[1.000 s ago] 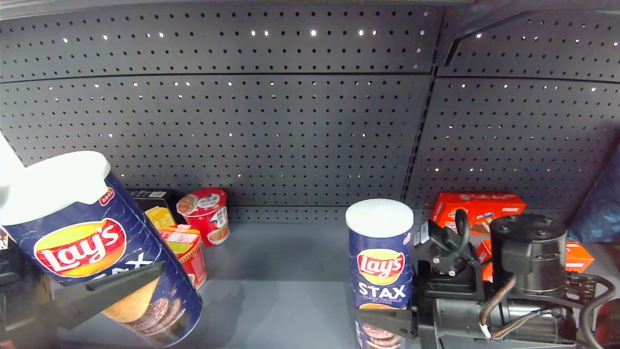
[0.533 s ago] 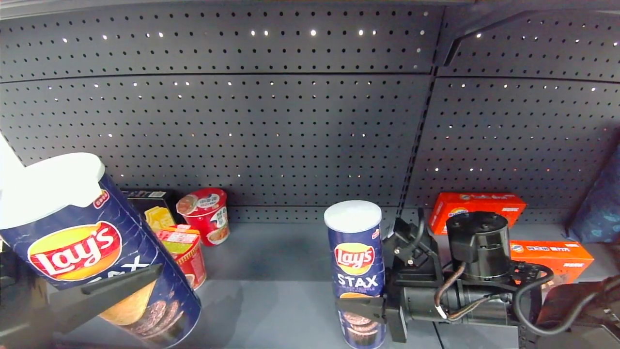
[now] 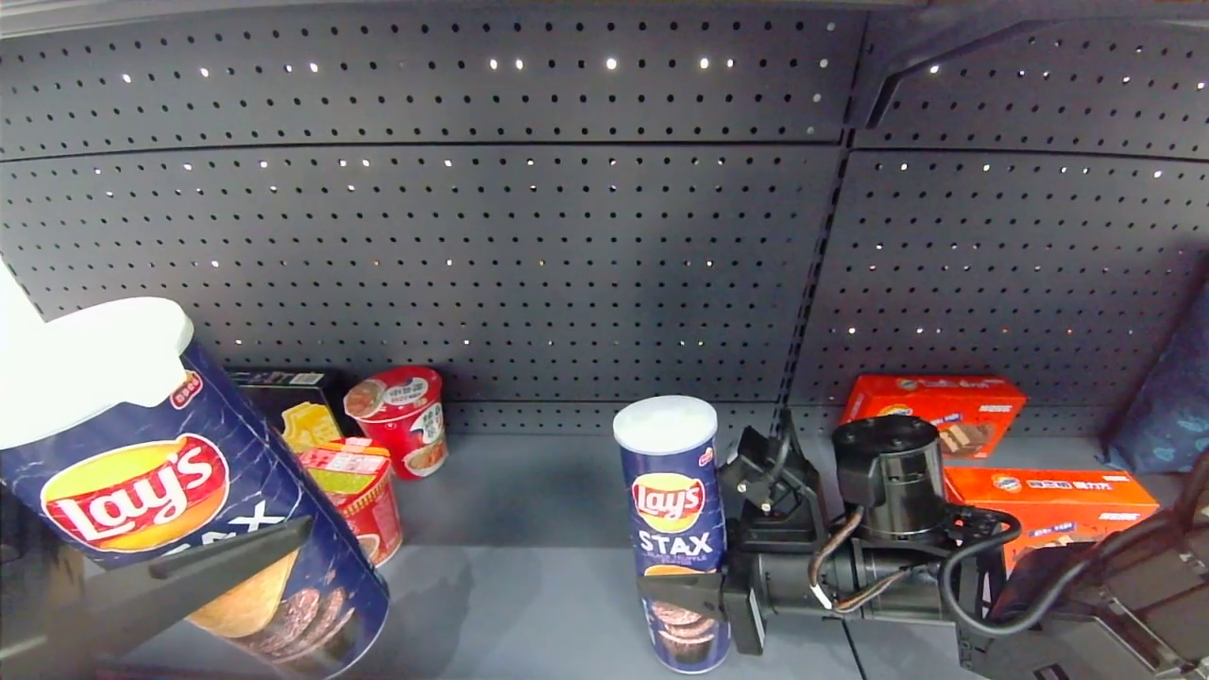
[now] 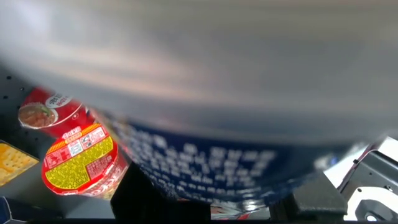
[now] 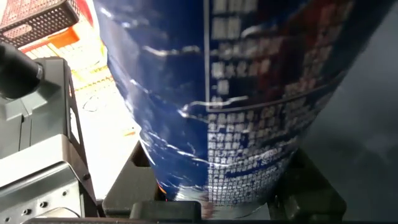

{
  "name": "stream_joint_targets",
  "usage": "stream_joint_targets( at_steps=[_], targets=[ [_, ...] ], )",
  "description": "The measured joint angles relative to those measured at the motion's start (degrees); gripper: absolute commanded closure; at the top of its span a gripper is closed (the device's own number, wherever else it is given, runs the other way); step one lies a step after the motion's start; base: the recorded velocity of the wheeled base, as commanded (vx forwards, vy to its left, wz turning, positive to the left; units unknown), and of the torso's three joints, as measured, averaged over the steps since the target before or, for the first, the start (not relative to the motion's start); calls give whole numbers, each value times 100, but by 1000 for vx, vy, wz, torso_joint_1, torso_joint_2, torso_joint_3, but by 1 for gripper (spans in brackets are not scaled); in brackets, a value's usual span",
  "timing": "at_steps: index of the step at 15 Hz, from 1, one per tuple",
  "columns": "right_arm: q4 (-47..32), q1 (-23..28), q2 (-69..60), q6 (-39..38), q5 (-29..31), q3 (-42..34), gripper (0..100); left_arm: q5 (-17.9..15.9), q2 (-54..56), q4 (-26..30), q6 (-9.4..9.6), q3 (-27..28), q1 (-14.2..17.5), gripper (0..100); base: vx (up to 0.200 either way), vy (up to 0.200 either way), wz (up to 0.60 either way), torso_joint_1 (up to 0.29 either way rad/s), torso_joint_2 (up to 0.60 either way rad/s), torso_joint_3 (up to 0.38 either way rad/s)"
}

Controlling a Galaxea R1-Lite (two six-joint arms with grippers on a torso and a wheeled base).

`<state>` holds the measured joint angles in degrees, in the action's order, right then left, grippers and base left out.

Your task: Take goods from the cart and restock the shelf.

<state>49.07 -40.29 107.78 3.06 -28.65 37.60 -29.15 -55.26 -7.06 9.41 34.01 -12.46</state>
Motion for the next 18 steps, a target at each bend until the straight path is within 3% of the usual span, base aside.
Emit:
stream_joint_targets(
  at_steps=[1,2,18],
  targets=[
    [4,0,29,0,-1,11,100,-2,2,2,-2,0,0,100,0,0,0,0,0,0],
    [6,0,52,0,0,29,0,-2,2,4,-2,0,0,100,0,0,0,0,0,0],
    [74,68,-277,6,-4,-458,0,4,101,55,6,-22,0,100,0,0,0,0,0,0]
  ],
)
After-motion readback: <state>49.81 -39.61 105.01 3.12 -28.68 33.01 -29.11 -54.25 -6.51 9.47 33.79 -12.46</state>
